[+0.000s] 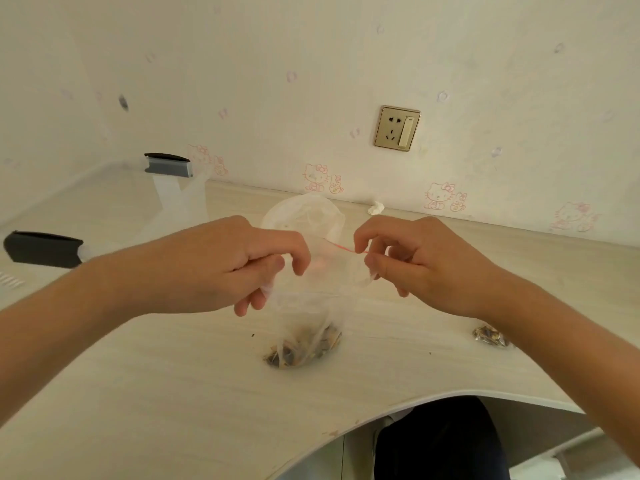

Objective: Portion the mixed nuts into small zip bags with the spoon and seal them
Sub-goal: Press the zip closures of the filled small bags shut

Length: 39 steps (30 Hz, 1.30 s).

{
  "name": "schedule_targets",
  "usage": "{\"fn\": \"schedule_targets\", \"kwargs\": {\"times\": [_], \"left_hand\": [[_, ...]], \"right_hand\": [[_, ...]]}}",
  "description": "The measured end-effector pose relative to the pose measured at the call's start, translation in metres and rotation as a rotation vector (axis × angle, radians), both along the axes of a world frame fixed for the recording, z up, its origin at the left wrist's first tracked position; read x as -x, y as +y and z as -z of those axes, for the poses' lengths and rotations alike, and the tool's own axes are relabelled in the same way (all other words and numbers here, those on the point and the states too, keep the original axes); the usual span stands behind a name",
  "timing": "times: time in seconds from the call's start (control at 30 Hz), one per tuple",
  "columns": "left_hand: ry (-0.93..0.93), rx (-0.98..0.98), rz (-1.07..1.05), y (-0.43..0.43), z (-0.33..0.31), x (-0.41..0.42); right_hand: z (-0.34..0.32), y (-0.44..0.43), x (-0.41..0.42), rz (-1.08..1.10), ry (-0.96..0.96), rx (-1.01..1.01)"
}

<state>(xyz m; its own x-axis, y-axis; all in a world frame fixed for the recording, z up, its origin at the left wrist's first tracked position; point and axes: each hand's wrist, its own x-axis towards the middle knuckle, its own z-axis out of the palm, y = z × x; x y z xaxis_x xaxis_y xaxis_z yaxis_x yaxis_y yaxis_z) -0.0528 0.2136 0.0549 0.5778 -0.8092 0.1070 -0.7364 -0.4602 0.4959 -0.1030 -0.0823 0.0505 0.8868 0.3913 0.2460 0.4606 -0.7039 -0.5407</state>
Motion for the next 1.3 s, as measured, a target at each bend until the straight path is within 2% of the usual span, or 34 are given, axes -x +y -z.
{"fn": "schedule_targets", "kwargs": {"times": [0.23,0.33,0.4,0.53,0.63,0.8,0.97,1.03,1.2,1.3], "left_hand": [[-0.25,-0.274,-0.009,0.0,-0.017,-0.016],[-0.414,-0.285,0.071,0.0,-0.018,-0.018],[-0.458,-0.275,0.104,0.001,-0.019,-0.021],[-0.289,-0.169,0.069,0.001,-0.025,-0.02],[-0.202,-0.109,0.107,0.001,-0.029,-0.017],[-0.282,-0.154,0.091,0.0,-0.031,-0.014],[-0.44,-0.235,0.038,0.007,-0.033,-0.016],[-0.48,-0.224,0.045,0.003,-0.03,-0.015],[-0.313,-0.142,0.062,0.002,-0.03,-0.015],[-0.256,-0.109,0.063,0.002,-0.027,-0.014]], "right_hand": [[-0.009,-0.007,0.006,-0.098,-0.014,0.2],[-0.009,-0.012,0.003,-0.082,-0.024,0.304],[-0.009,-0.014,0.0,-0.081,-0.063,0.292],[-0.009,-0.016,-0.006,-0.084,-0.159,0.194],[-0.008,-0.017,-0.008,-0.069,-0.146,0.115],[-0.006,-0.018,-0.01,-0.106,-0.082,0.048],[-0.01,-0.024,-0.007,-0.104,-0.113,0.192],[-0.008,-0.018,-0.006,-0.122,-0.118,0.176],[-0.009,-0.014,-0.006,-0.134,-0.129,0.053],[-0.011,-0.016,-0.004,-0.122,-0.068,-0.021]]}}
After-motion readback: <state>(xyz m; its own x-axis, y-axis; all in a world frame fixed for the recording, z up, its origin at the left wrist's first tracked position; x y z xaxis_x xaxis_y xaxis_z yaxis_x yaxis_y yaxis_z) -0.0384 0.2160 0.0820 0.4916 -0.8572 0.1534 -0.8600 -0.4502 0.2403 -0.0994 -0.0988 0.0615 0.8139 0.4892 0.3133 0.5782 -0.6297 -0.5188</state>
